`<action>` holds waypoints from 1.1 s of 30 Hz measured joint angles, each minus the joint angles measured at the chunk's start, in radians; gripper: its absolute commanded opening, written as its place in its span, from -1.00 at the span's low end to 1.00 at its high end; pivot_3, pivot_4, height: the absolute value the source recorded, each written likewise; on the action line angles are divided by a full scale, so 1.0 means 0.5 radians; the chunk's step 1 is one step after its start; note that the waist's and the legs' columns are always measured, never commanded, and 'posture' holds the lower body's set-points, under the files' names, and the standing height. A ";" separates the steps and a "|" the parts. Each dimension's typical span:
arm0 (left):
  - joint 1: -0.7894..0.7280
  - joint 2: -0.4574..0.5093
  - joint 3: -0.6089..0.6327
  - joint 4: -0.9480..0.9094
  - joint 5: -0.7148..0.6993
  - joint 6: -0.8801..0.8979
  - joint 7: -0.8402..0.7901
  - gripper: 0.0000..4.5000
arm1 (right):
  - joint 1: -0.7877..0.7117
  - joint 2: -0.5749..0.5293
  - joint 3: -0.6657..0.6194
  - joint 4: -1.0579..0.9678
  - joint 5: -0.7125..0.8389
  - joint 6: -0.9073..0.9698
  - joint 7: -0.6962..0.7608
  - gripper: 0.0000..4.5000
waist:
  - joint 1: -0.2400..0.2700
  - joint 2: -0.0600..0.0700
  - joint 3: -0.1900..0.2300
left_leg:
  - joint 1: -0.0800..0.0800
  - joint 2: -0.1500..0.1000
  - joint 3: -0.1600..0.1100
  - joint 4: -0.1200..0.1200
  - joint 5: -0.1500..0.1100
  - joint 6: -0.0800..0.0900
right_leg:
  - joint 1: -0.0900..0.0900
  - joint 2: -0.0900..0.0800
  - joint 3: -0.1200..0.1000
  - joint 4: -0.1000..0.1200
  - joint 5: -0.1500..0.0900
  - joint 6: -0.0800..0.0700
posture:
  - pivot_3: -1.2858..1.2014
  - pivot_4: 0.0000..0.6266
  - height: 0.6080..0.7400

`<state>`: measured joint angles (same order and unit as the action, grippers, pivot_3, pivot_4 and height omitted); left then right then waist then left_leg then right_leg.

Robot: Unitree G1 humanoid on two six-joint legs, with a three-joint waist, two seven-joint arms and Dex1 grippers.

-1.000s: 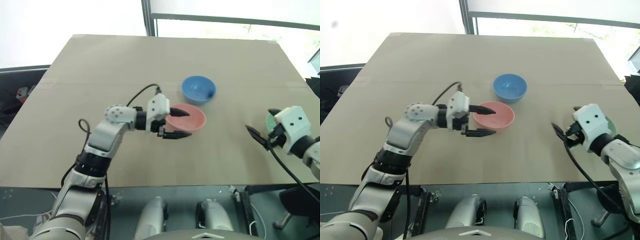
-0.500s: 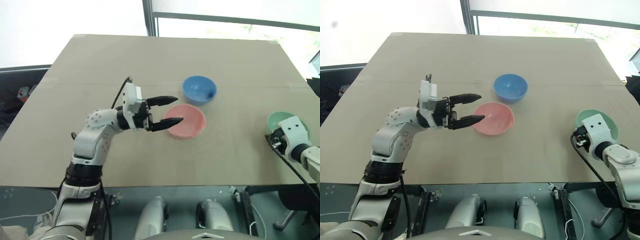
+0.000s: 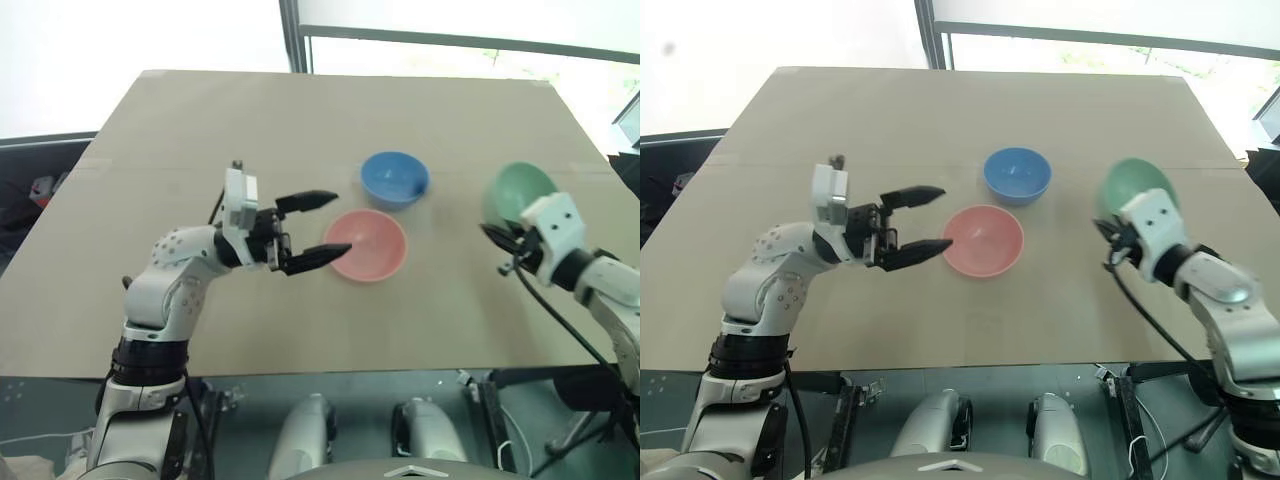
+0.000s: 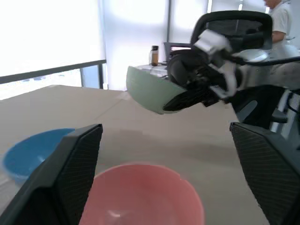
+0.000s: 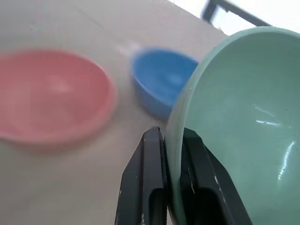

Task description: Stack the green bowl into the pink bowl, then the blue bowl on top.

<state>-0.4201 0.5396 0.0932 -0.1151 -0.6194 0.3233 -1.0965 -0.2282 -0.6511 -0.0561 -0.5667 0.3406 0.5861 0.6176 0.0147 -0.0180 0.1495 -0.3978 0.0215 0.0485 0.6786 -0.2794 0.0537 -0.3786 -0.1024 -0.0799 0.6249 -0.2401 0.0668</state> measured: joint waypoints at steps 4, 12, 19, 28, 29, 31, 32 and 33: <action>0.073 0.063 0.050 0.054 0.041 -0.009 0.029 0.96 | -0.215 0.155 0.310 -0.034 0.046 0.000 0.096 -1.00 | -0.004 -0.001 0.000 | -0.002 -0.001 0.000 0.000 0.000 0.000 | -0.001 -0.001 -0.001 0.000 0.000 0.000 | 0.03 -0.52 1.00; 0.185 0.117 0.098 0.106 0.141 -0.095 0.071 0.99 | -0.544 0.373 0.717 0.376 -0.050 -0.066 0.258 -0.83 | 0.009 -0.002 0.000 | -0.004 -0.002 -0.003 0.001 0.000 0.000 | -0.001 -0.002 -0.005 0.000 0.000 0.000 | 0.03 -0.52 1.00; 0.290 0.116 0.109 0.056 0.155 -0.106 0.138 1.00 | -0.582 0.286 0.740 0.425 -0.010 -0.017 0.456 0.25 | -0.007 -0.001 0.001 | -0.002 0.000 -0.001 -0.002 0.000 0.000 | -0.001 -0.001 -0.005 0.000 0.000 0.000 | 0.03 -0.52 1.00; 0.322 0.071 0.104 0.007 0.156 -0.106 0.223 1.00 | -0.721 0.167 0.379 0.582 -0.002 -0.303 0.423 0.40 | -0.003 -0.002 0.000 | 0.000 -0.005 0.000 0.001 0.000 0.000 | 0.000 -0.002 -0.003 0.001 0.000 0.000 | 0.03 -0.52 1.00; 0.323 0.068 0.105 0.005 0.156 -0.106 0.225 1.00 | -0.736 0.144 0.367 0.649 -0.051 -0.363 0.416 0.40 | -0.002 -0.002 0.000 | 0.000 -0.005 -0.001 0.001 0.000 0.000 | 0.000 -0.002 -0.004 0.001 0.000 0.000 | 0.03 -0.52 1.00; 0.316 0.054 0.099 -0.007 0.158 -0.106 0.242 1.00 | -0.895 0.050 0.461 1.217 -0.393 -0.841 0.402 0.40 | -0.012 -0.002 0.000 | 0.001 -0.008 0.002 0.000 0.000 0.000 | -0.001 -0.001 -0.001 0.001 0.000 0.000 | 0.03 -0.52 1.00; 0.315 0.049 0.096 -0.014 0.159 -0.106 0.243 1.00 | -0.922 0.036 0.478 1.340 -0.460 -0.920 0.394 0.40 | -0.012 -0.002 0.000 | 0.001 -0.009 0.003 -0.001 0.000 0.000 | -0.002 -0.001 -0.001 0.000 0.000 0.000 | 0.03 -0.52 1.00; 0.319 0.050 0.095 -0.021 0.161 -0.106 0.246 1.00 | -0.998 0.032 0.537 1.628 -0.607 -1.148 0.378 0.40 | -0.021 -0.002 0.001 | 0.001 -0.008 0.003 -0.003 0.000 0.000 | -0.002 -0.001 0.000 0.000 0.000 0.000 | 0.03 -0.52 1.00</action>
<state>-0.2607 0.5644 0.1407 -0.1254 -0.5389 0.2701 -0.9733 -0.7270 -0.6350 0.2121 0.2473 0.0374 0.0122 0.8067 0.0043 -0.0189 0.1498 -0.3975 0.0173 0.0500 0.6772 -0.2794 0.0536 -0.3796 -0.1031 -0.0802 0.6247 -0.2400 0.0666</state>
